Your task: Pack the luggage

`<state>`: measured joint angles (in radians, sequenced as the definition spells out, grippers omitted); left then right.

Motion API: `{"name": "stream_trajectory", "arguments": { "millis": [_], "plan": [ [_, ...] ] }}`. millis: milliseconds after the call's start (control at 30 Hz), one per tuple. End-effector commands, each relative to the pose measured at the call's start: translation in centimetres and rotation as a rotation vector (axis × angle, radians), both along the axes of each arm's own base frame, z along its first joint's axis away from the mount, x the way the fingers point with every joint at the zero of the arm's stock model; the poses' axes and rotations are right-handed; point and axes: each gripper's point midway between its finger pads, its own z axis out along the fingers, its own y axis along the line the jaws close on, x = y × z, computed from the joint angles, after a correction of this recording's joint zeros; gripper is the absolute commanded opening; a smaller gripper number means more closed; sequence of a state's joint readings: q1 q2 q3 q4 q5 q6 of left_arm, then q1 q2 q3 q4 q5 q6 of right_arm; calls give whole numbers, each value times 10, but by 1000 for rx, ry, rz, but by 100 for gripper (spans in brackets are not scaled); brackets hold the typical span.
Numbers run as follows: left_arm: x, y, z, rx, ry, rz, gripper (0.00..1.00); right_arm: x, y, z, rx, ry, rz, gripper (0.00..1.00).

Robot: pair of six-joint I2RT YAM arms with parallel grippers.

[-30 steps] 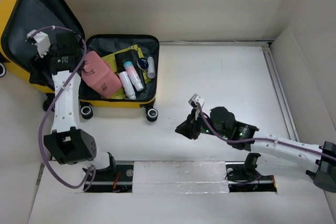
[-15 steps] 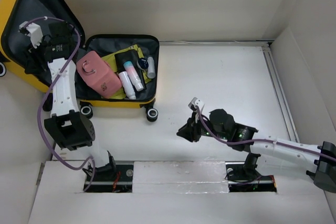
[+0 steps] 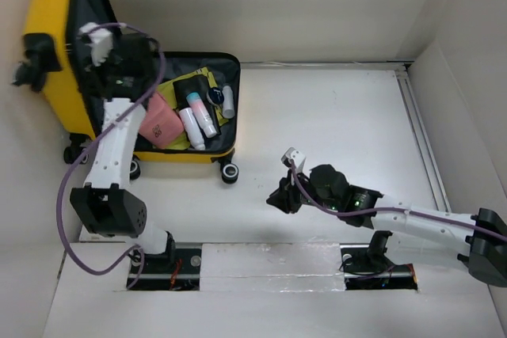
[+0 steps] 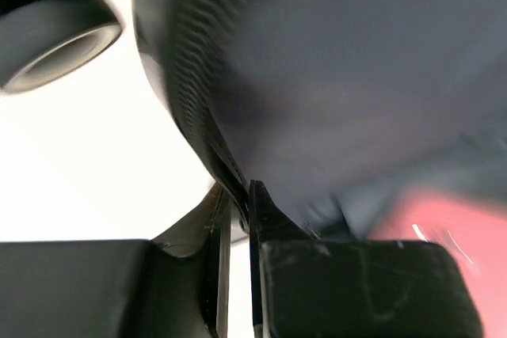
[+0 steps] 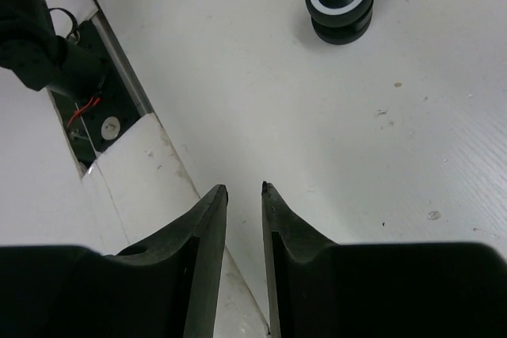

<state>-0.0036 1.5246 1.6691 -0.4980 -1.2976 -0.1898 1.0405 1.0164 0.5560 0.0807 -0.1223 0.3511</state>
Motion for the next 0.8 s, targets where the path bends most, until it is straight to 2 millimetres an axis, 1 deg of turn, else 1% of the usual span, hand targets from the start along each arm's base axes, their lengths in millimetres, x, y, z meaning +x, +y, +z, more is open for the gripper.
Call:
{"name": "stream_trajectory", "arguments": {
  "millis": [0,33,100,133,167,200,233,267,300,333,367,400,433,467,500,533,567,600,633,667,700,733,767],
  "plan": [
    [14,-96,8,50,11,-244,0,9,6,19,52,-30,-29,30],
    [17,-149,5,64,17,-377,0,9,8,23,59,-34,-30,30],
    [6,-191,-2,113,63,-458,0,11,8,20,54,-24,-43,30],
    [6,-234,-12,77,3,-571,0,11,8,23,54,-24,-43,30],
    [-4,-243,-25,102,107,-627,0,11,8,26,67,-21,-46,32],
    [-9,-254,-33,70,114,-666,4,11,6,27,66,-14,-58,33],
    [-15,-274,-40,24,118,-725,32,13,4,33,86,-19,-79,37],
    [-19,-287,-48,17,142,-770,53,12,2,29,78,-15,-79,38],
    [-26,-295,-53,28,157,-804,70,13,-1,36,95,-16,-98,40],
    [-34,-307,-61,6,172,-857,80,14,-4,37,94,-20,-111,40],
    [-46,-324,-70,15,202,-926,87,14,-7,40,96,-25,-119,41],
    [-52,-329,-72,0,201,-952,87,13,-11,47,115,-29,-132,41],
    [-57,-337,-77,-46,210,-987,87,13,-17,45,100,-26,-146,41],
    [-61,-340,-79,-62,211,-1006,89,13,-21,43,95,-29,-160,41],
    [-68,-343,-74,-72,194,-1032,91,12,-26,52,119,-34,-175,42],
    [-70,-348,-75,-85,191,-1048,91,12,-31,48,112,-25,-190,42],
    [-73,-350,-64,-110,155,-1063,91,15,-35,53,124,-40,-215,42],
    [-74,-353,-56,-130,123,-1078,88,16,-38,54,132,-38,-235,42],
    [-70,-359,-46,-154,67,-1081,87,18,-40,57,141,-47,-249,42],
    [-66,-360,-36,-180,20,-1080,87,20,-42,58,136,-49,-261,42],
    [-59,-358,-26,-175,13,-1086,86,22,-42,70,152,-59,-271,38],
    [-43,-357,-2,-264,-137,-1067,84,26,-39,70,138,-66,-279,29],
    [-32,-354,9,-291,-186,-1078,84,31,-40,70,128,-63,-293,23]
  ]
}}
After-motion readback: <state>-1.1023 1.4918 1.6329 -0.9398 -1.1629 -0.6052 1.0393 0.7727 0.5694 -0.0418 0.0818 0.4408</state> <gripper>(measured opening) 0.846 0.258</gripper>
